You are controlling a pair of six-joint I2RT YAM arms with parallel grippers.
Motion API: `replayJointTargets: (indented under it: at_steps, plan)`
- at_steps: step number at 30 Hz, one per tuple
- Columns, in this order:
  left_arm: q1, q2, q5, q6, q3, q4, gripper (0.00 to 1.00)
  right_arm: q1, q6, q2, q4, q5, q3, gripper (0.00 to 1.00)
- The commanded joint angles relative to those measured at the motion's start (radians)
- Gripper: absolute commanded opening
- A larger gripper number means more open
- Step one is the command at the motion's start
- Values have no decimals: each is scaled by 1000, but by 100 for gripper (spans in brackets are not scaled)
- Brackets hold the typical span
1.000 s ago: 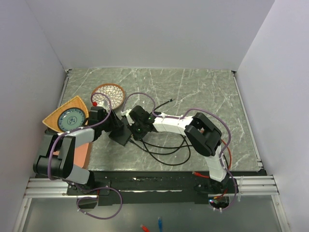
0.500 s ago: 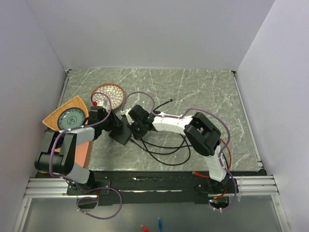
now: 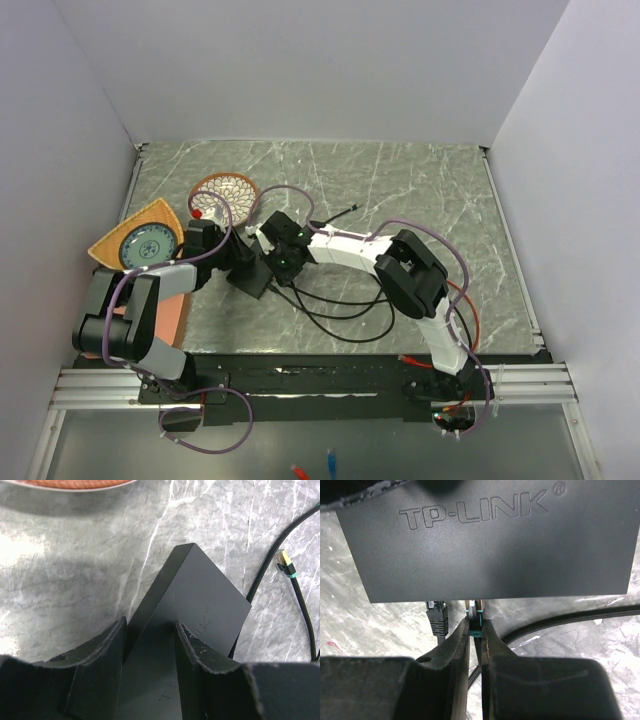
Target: Insert the plug into the switch port
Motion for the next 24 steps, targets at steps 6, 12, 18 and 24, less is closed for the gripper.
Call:
replayJointTargets:
  at_steps: [6,12,18,24]
  plan:
    - [-152,20,237,-90,-28,-97,34,-7,20,5,449,-9,154,0]
    - [-146,-19,130,-101,-15,-172,42,-6,14,-5,419,-13,125,0]
    - [-92,-78,48,-109,11,-227,60,-1,0,-45,391,-52,11,2]
    - [-25,-69,18,-89,44,-267,79,20,-5,-91,370,-17,-99,16]
